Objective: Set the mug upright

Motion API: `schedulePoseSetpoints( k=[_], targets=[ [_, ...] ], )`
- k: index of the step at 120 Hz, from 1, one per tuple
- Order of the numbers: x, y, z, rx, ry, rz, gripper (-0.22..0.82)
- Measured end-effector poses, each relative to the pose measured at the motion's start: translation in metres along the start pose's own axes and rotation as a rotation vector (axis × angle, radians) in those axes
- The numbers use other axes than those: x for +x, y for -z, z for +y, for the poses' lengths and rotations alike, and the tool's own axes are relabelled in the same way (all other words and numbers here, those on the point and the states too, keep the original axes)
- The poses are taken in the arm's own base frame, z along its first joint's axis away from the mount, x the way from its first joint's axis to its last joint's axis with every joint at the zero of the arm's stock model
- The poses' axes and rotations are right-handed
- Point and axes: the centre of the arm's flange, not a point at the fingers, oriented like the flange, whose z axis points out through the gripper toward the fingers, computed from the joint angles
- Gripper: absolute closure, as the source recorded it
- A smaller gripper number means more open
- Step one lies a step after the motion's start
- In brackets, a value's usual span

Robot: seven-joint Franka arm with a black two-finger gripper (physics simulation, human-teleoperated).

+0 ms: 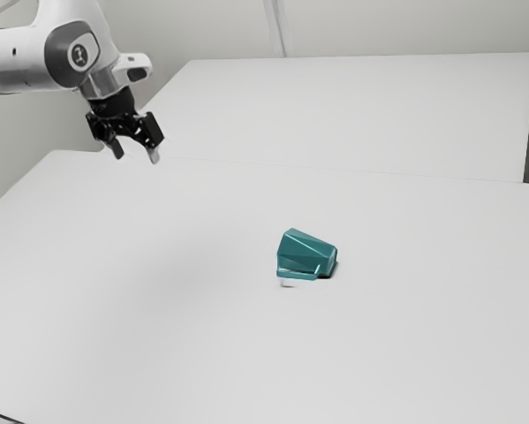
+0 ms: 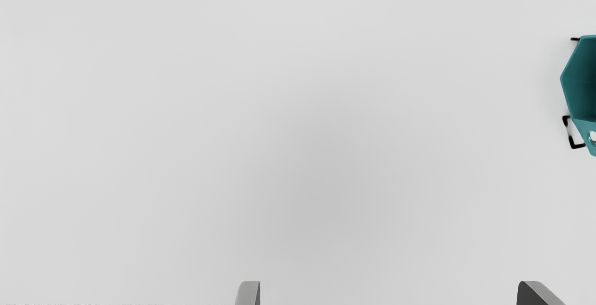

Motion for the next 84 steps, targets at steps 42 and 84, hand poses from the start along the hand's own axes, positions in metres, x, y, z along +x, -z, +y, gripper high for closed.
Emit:
schedulePoseSetpoints(
  k=[42, 84],
  targets=[
    [0.042, -0.058, -0.018, 0.018, 0.012, 0.053, 0.00],
    [0.035, -0.146, -0.010, -0.017, -0.075, 0.148, 0.00]
  ],
)
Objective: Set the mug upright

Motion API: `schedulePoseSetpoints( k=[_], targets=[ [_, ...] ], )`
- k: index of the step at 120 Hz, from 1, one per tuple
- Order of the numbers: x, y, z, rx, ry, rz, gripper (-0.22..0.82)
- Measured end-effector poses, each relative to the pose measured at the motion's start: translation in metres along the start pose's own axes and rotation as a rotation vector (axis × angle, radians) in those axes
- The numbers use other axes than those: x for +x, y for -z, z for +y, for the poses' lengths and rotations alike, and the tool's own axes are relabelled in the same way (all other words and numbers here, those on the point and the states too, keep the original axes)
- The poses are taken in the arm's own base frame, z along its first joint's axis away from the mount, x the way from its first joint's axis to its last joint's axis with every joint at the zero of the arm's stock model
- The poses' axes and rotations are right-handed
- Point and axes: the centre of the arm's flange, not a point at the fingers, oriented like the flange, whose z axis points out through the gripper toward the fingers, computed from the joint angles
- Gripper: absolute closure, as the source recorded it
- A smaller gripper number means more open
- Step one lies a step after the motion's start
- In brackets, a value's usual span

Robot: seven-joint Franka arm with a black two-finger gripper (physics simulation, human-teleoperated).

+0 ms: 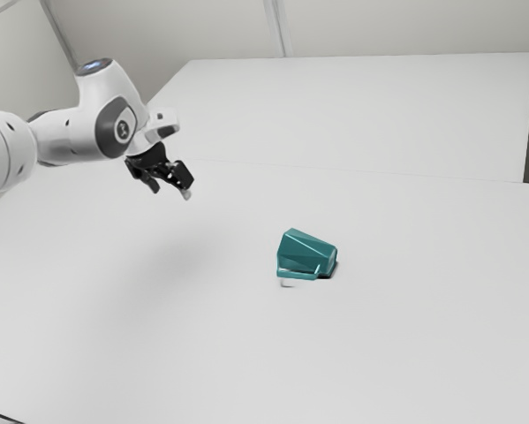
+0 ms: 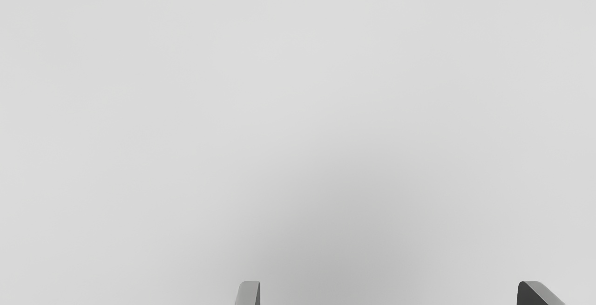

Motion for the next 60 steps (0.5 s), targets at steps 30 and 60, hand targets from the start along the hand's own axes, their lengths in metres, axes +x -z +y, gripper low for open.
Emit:
schedulePoseSetpoints(
  k=[30, 60],
  targets=[
    [-0.008, -0.021, 0.000, 0.019, -0.067, 0.056, 0.00],
    [-0.016, -0.017, 0.023, 0.009, -0.127, 0.136, 0.00]
  ],
)
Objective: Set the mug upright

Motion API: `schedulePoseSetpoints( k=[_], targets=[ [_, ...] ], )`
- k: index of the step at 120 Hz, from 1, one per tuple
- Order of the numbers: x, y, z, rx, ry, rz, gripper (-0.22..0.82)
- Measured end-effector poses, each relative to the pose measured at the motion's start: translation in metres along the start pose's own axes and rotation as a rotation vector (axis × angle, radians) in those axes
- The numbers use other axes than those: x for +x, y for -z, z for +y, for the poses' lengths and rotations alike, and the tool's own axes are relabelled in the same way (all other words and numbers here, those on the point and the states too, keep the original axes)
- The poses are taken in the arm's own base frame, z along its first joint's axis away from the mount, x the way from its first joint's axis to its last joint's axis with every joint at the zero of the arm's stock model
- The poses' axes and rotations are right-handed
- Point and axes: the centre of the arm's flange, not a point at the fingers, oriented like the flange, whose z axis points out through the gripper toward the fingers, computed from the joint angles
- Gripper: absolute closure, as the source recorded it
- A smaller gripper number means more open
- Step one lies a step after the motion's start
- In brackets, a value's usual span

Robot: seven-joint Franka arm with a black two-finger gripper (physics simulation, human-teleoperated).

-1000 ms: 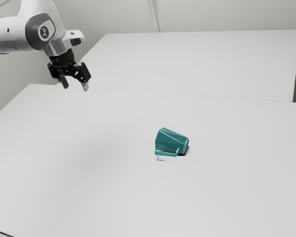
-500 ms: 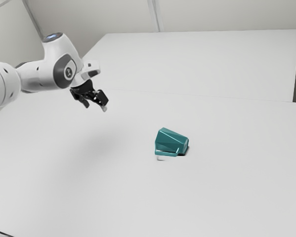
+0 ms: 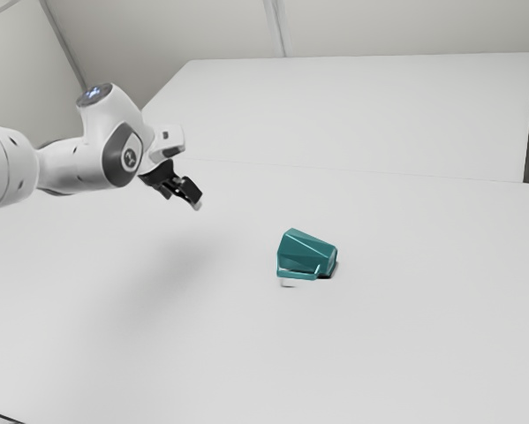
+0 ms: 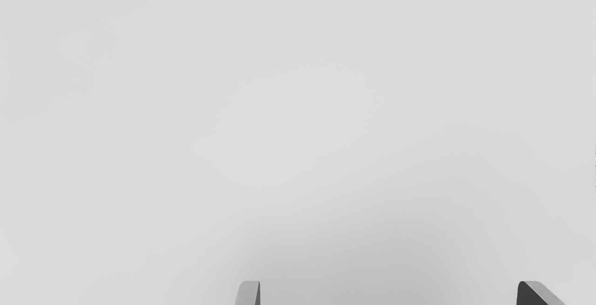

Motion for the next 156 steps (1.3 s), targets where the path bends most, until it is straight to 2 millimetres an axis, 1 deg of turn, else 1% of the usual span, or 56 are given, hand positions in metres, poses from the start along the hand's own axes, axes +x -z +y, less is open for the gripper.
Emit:
schedulePoseSetpoints(
  k=[18, 33, 40, 48, 57, 69, 86, 124, 143, 156],
  targets=[
    [0.015, -0.006, 0.024, 0.000, -0.035, 0.086, 0.00],
    [0.026, -0.016, 0.052, -0.041, -0.017, 0.154, 0.00],
    [0.022, -0.024, 0.064, -0.067, 0.010, 0.170, 0.00],
    [0.019, -0.027, 0.078, -0.089, 0.033, 0.191, 0.00],
    [0.008, -0.029, 0.093, -0.114, 0.057, 0.200, 0.00],
    [0.005, -0.027, 0.105, -0.127, 0.067, 0.220, 0.00],
    [0.001, -0.032, 0.117, -0.138, 0.071, 0.224, 0.00],
    [0.004, -0.044, 0.165, -0.172, 0.037, 0.234, 0.00],
    [-0.008, -0.057, 0.182, -0.194, 0.043, 0.206, 0.00],
    [-0.014, -0.061, 0.188, -0.204, 0.049, 0.195, 0.00]
  ],
)
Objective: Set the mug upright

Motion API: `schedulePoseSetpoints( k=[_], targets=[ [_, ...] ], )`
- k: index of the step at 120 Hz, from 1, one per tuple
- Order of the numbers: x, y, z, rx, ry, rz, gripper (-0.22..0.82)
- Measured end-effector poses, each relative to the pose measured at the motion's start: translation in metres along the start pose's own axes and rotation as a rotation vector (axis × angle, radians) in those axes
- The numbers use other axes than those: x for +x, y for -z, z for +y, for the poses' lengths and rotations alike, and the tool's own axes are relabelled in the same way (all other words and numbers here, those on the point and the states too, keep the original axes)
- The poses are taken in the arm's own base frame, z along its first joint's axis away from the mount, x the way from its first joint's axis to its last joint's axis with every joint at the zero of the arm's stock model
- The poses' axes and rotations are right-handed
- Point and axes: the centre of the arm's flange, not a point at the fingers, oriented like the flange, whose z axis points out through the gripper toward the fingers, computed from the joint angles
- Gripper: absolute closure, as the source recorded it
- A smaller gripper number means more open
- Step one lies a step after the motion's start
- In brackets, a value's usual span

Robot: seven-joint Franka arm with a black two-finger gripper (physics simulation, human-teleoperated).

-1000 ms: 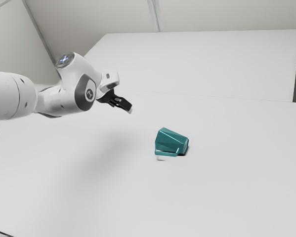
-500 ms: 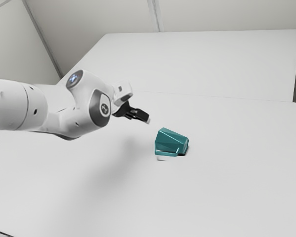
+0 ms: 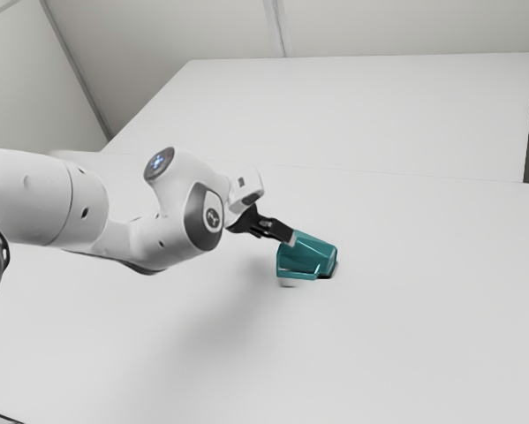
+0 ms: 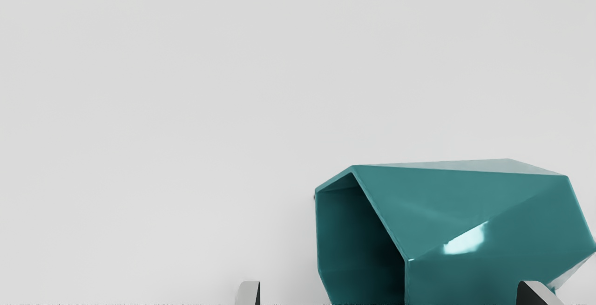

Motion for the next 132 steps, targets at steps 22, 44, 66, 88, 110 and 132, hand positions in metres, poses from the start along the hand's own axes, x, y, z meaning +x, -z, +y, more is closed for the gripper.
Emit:
schedulePoseSetpoints(
  k=[22, 44, 66, 88, 110, 132],
  targets=[
    [-0.004, -0.001, 0.014, -0.010, -0.014, 0.004, 0.01],
    [-0.008, -0.011, 0.011, 0.001, -0.015, -0.003, 0.03],
    [-0.004, -0.011, 0.025, -0.001, -0.048, 0.019, 0.18],
    [-0.004, -0.013, 0.032, 0.002, -0.064, 0.029, 0.33],
    [-0.002, -0.011, 0.048, -0.006, -0.091, 0.049, 0.43],
    [0.008, -0.005, 0.067, -0.020, -0.116, 0.081, 0.49]
  ],
)
